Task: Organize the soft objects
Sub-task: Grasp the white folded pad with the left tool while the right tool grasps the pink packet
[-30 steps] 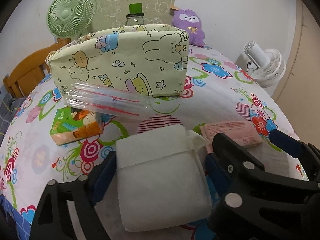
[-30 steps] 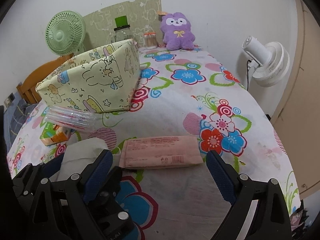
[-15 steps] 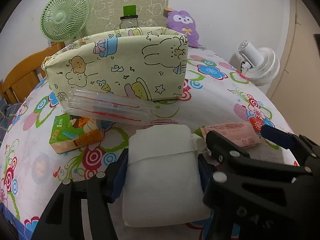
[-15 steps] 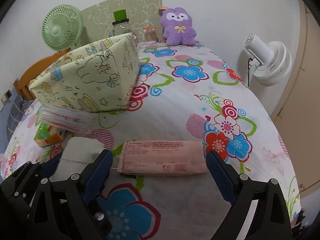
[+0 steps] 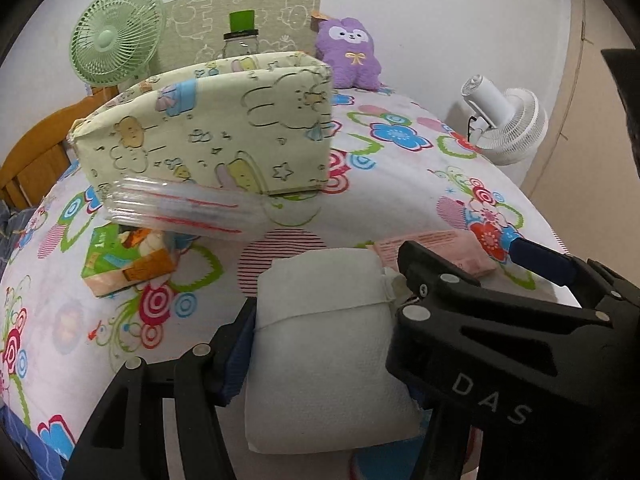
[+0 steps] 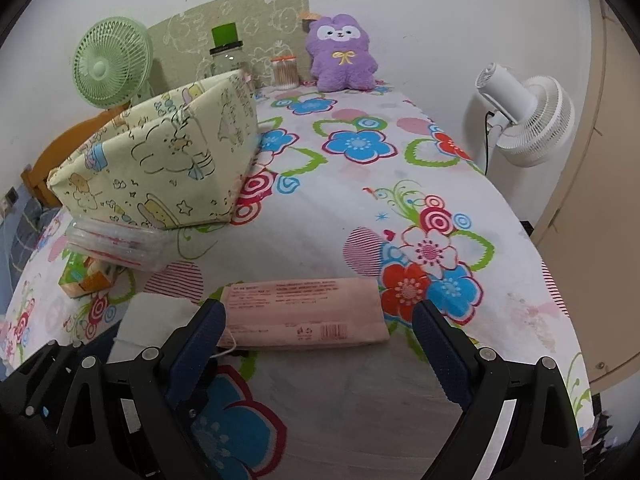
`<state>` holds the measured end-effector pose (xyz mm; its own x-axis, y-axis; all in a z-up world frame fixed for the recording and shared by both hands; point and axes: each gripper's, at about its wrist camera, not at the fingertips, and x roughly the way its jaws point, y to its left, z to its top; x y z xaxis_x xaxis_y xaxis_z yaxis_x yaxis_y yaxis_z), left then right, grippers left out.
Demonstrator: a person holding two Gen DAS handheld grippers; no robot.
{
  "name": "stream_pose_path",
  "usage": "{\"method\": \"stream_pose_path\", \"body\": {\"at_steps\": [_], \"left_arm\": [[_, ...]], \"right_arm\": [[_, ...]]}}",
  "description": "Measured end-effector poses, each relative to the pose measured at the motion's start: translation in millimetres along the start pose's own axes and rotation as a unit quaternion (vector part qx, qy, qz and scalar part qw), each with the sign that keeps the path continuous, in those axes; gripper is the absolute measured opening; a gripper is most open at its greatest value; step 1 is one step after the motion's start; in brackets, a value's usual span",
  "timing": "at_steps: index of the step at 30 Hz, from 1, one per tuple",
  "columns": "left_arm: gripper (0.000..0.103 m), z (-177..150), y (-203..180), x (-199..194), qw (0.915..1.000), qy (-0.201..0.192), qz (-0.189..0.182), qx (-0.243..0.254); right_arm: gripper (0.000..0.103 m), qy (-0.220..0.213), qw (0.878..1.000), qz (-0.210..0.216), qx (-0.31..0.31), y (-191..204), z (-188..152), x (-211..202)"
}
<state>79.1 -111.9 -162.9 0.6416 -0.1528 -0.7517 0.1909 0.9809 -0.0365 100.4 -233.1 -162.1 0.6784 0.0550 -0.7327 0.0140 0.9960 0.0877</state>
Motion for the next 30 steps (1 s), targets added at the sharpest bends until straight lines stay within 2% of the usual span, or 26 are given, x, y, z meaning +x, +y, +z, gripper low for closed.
{"method": "stream_pose_path", "body": {"at_steps": [13,19,30], "left_arm": [[0.065,30.8,-18.4,28.6,0.9996,-0.008,0.021,0.017],[0.066,28.1,-11.1,25.2,0.9995,-0.002,0.026,0.017],[0.066,11.3,-2.1,9.1,0.9991,0.004,0.026,0.032]], "right_arm": [[0.096,-0.001,1.000,0.015,0.010,-28.2,12.4,3.5],[0.094,0.007,0.999,0.036,0.008,-28.9,14.2,13.2],[0.063,0.018,0.999,0.040,-0.024,-8.4,4.6,11.3]]}}
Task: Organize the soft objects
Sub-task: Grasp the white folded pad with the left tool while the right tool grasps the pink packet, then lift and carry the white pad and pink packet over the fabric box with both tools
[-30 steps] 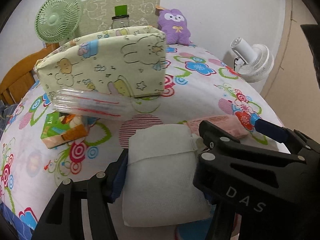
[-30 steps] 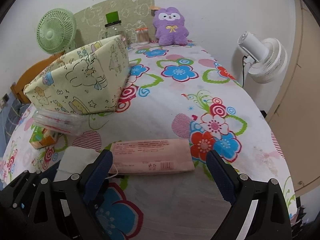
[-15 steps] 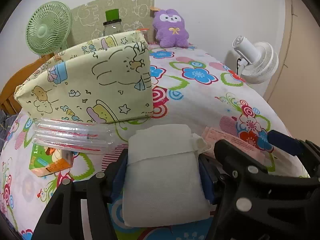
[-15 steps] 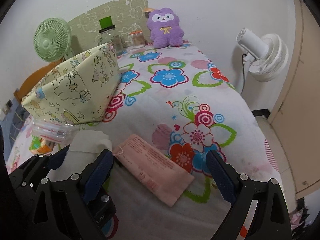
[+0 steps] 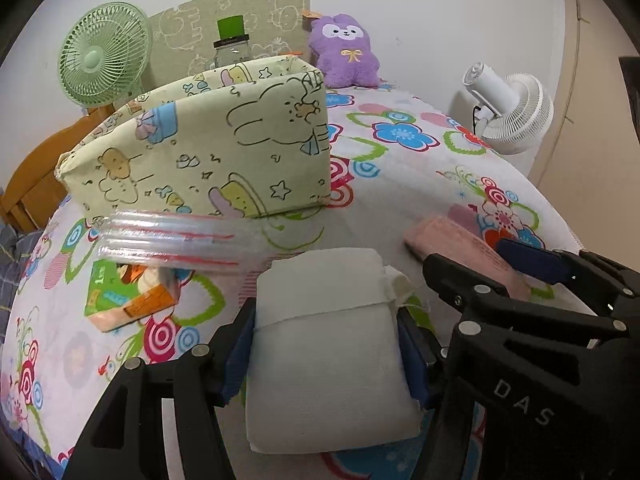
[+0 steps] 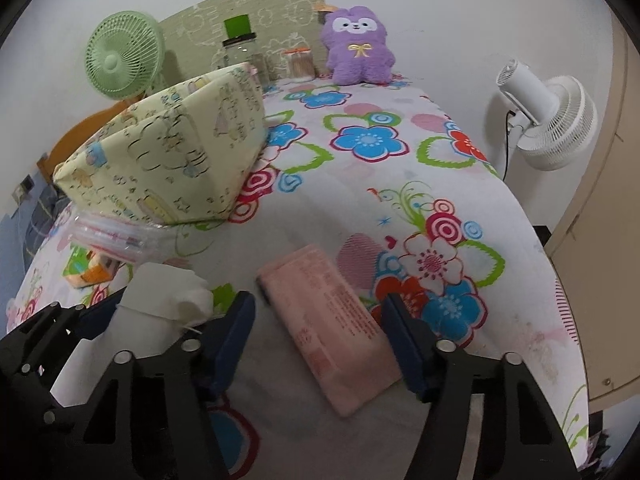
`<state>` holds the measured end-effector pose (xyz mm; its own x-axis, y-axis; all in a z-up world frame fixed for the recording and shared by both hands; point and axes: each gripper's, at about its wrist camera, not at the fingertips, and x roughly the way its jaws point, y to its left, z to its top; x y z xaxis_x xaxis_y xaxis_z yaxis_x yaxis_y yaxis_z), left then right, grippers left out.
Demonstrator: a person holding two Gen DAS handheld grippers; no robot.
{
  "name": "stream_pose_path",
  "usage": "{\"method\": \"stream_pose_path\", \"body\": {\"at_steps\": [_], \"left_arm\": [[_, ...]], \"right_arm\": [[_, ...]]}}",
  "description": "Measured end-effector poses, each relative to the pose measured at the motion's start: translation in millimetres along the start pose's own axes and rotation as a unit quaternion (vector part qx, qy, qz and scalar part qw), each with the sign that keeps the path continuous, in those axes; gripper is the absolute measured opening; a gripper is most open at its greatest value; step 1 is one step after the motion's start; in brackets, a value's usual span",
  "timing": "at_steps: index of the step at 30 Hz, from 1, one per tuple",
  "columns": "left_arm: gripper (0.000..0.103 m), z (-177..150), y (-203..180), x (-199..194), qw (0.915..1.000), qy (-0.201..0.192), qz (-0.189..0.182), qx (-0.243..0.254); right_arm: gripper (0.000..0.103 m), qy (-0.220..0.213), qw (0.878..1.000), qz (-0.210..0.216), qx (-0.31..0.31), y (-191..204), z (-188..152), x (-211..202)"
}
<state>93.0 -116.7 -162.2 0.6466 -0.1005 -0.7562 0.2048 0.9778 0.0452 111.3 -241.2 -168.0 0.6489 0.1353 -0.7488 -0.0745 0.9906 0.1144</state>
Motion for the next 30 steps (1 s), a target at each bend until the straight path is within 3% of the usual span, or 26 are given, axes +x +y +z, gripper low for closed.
{"method": "stream_pose_path", "body": {"at_steps": [3,12,15,30], "left_arm": [[0.066,-3.3,3.5,-2.8,1.0000,0.000,0.000,-0.001],[0.066,-4.0,17.8,-3.6,1.0000,0.003,0.002,-0.006],[0.066,-2.6,19.8,-2.2,1.0000,0.002,0.001,-0.004],[0.065,-3.4,30.5,-15.4,0.9998,-0.011,-0.010,-0.012]], "right_arm": [[0.053,0.004,1.000,0.010,-0.006,8.5,-1.9,-2.0],[0.051,0.009,1.000,-0.015,-0.023,26.7,2.9,5.4],[0.042,0.010,1.000,-0.008,-0.027,31.7,5.5,9.5],[0.038,-0.001,1.000,-0.020,-0.023,45.9,5.8,-1.6]]}}
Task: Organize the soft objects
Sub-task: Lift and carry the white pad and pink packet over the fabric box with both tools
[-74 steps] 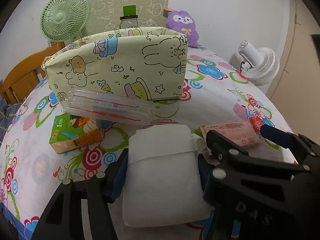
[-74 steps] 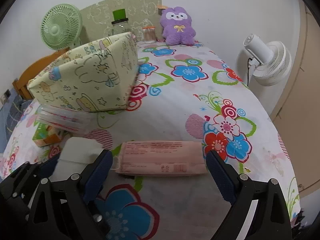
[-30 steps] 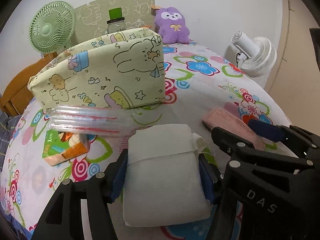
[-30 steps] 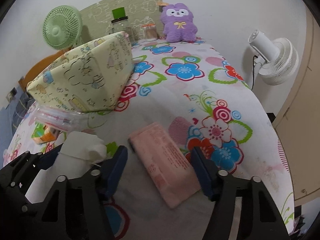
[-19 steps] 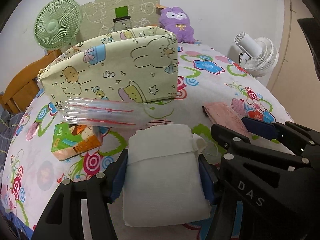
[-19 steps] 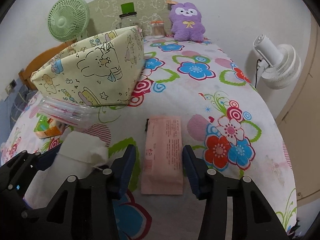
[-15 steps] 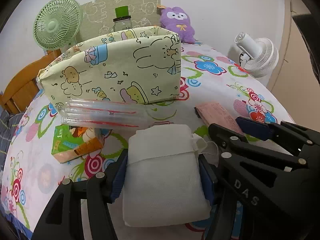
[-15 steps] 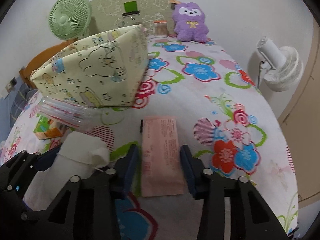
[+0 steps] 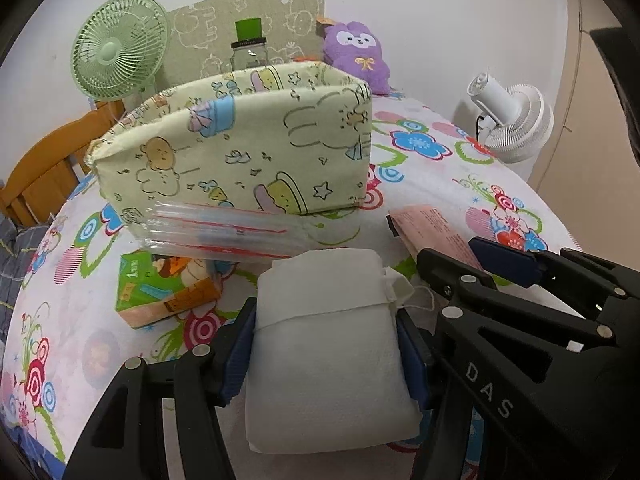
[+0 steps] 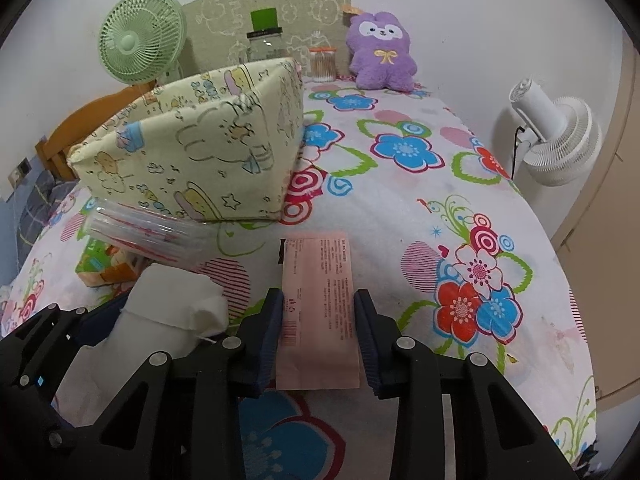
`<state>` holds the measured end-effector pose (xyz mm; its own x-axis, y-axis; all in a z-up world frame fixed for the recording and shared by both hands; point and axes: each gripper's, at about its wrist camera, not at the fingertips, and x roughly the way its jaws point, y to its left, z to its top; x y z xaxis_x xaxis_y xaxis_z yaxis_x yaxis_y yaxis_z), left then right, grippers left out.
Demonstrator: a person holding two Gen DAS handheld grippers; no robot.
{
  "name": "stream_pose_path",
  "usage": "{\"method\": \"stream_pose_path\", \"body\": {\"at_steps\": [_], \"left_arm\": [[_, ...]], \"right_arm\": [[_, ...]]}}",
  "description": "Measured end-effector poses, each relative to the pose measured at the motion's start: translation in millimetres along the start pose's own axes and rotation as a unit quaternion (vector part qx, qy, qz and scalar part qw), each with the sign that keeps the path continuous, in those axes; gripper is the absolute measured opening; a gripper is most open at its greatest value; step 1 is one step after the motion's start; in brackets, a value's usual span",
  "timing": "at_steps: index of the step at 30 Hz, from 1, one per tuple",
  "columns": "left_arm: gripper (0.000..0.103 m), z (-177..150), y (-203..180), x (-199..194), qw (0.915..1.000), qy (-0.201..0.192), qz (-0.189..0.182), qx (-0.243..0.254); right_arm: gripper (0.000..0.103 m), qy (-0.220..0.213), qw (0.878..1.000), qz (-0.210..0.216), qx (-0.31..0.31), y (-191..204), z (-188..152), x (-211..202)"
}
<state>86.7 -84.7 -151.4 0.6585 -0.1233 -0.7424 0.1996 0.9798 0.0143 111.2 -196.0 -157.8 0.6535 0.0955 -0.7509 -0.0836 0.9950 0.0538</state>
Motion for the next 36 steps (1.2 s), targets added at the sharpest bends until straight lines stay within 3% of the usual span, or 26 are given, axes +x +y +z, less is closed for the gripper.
{"method": "stream_pose_path", "body": {"at_steps": [36], "left_arm": [[0.065,14.6,37.9,-96.3,0.9943,-0.101,0.023,-0.025]], "right_arm": [[0.039,-0.101,0.994,0.003,-0.034,65.0,21.2,-101.8]]}}
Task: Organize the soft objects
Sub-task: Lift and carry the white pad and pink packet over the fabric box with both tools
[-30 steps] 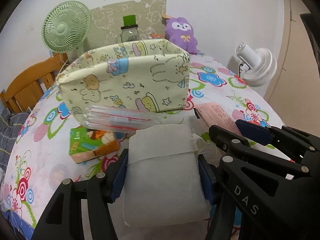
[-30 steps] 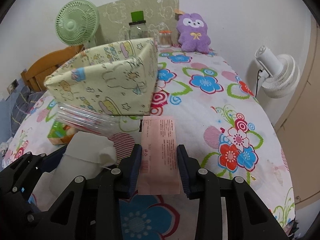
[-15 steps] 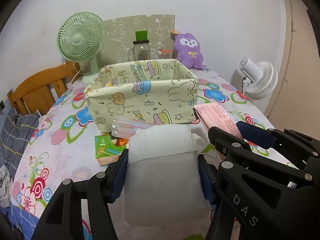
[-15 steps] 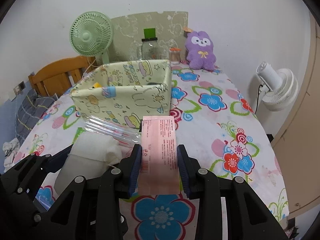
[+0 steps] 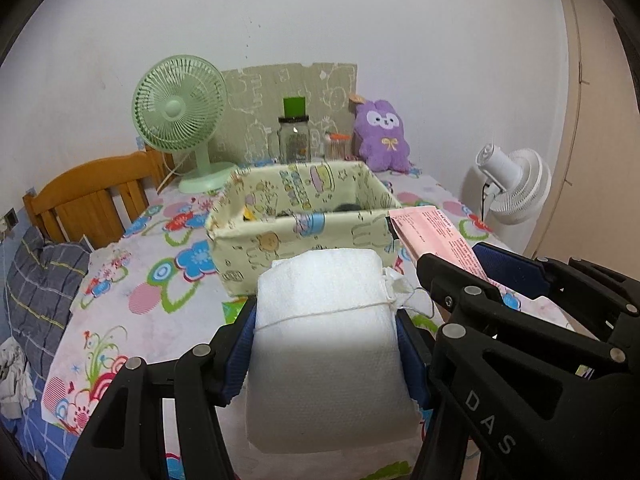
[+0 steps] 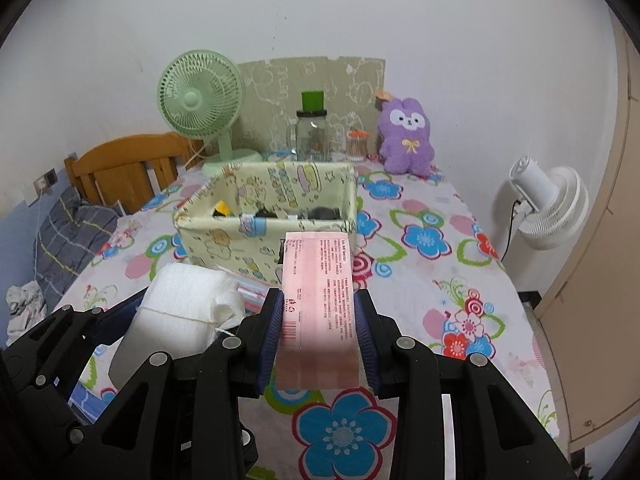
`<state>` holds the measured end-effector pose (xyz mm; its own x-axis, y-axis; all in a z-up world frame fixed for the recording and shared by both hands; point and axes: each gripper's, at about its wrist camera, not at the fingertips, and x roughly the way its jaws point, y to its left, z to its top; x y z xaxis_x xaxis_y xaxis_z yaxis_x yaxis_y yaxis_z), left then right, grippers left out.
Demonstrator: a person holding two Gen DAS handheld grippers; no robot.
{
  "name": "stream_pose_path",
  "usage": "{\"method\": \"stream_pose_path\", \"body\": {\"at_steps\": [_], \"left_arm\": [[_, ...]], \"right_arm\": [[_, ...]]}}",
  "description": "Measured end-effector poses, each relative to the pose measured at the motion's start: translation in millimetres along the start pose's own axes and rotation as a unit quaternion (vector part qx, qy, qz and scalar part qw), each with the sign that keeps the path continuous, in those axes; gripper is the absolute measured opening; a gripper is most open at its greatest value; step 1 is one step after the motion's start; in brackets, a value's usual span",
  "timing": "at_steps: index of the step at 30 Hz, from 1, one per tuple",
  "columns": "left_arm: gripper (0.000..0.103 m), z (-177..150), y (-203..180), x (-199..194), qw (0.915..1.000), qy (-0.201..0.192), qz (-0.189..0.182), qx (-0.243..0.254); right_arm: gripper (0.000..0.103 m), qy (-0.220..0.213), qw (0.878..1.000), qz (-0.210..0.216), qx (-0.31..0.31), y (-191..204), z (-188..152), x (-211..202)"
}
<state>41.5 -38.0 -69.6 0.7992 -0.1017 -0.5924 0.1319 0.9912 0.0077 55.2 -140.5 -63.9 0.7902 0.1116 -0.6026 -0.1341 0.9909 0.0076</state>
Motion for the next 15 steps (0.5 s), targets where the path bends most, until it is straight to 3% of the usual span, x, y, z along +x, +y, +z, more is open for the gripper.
{"method": "stream_pose_path", "body": {"at_steps": [15], "left_arm": [[0.065,29.2,8.5,-26.6,0.9995,-0.032,0.006,0.000]], "right_arm": [[0.039,-0.031,0.999,-0.001,-0.010,13.0,32.9,-27.3]]}}
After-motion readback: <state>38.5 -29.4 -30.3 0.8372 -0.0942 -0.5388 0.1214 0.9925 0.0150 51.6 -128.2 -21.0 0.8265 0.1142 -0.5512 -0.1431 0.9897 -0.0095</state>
